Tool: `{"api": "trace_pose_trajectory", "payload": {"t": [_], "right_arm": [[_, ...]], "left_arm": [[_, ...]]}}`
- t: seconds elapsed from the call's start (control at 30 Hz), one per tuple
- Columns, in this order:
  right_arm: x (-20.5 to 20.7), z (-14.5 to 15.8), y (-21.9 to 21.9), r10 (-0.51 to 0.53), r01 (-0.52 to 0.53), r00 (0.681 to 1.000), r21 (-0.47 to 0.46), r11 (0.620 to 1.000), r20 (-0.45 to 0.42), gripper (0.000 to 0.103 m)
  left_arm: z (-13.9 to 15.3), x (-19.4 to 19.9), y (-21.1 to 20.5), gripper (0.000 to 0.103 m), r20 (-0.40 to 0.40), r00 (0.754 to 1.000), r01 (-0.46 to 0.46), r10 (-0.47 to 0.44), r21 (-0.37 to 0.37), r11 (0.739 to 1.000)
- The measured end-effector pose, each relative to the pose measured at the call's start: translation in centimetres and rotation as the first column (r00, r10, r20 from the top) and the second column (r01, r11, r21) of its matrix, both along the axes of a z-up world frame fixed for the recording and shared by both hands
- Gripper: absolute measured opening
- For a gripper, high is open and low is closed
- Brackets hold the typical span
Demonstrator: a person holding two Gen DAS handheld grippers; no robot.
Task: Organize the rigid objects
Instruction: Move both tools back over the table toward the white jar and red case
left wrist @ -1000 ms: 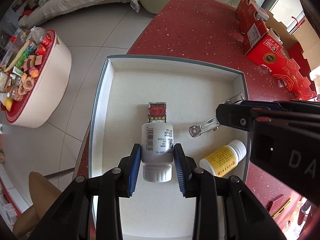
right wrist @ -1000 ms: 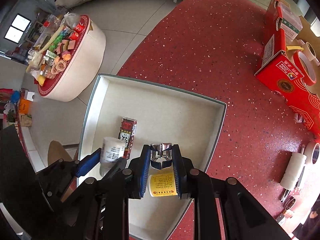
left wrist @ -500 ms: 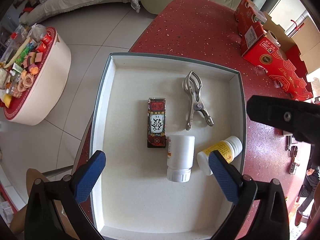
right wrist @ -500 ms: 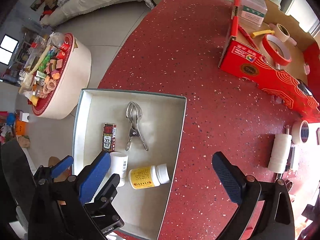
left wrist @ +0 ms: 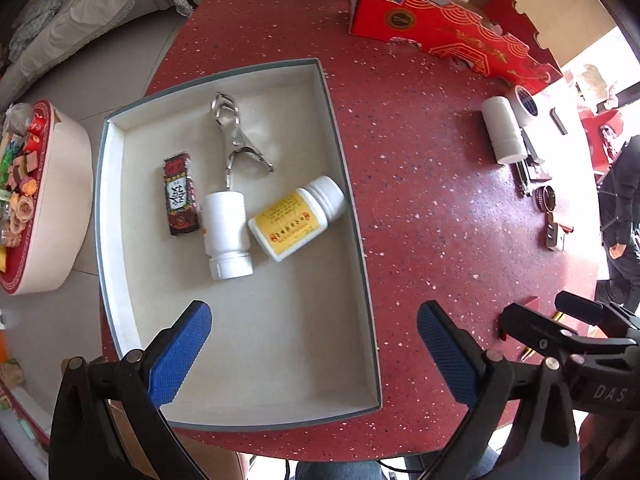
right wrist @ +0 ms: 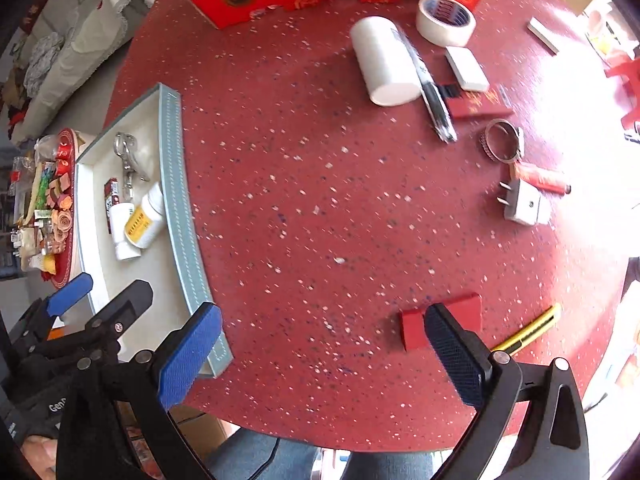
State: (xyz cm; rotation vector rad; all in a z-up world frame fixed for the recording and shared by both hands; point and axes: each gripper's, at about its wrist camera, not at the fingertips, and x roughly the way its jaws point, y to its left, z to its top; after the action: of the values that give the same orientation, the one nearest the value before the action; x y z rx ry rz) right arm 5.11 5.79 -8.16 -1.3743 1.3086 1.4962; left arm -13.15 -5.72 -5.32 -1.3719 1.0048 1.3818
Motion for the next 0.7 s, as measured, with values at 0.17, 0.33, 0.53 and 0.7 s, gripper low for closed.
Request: {"api": "trace_pose_trajectory", "payload": {"t": [0.17,0.33,0.53,0.7], "right_arm": [[7.8,-1.4,-1.4,-0.188,0.190,0.980,-0.033,0.981,0.063,0.102],[15.1,-3.4,-2.1,-0.419,0.431,0.900,-0.101,0.897,0.119,0.102],[19.4,-4.1,-3.4,-0.512,0.527,0.849,-0.130,0.840,0.132,0.102],[17.9,-3.3,-2.8,-0.376,0.382,0.919,-0.029,0.924,0.116,0.102]], "left_arm": [[-0.2,5.5,1.3,0.103,0.028,0.989,0.142,-0.142,0.004,0.990],[-1.3,12.0,2.5,0.103,0.010,0.930,0.366,-0.366,-0.007,0.930],[-3.5,20.3,2.4,0.103,-0.040,0.792,0.609,-0.609,-0.028,0.793],[-5.0,20.6,2.6,0.103,-0.041,0.860,0.505,-0.509,-0.078,0.859]]}}
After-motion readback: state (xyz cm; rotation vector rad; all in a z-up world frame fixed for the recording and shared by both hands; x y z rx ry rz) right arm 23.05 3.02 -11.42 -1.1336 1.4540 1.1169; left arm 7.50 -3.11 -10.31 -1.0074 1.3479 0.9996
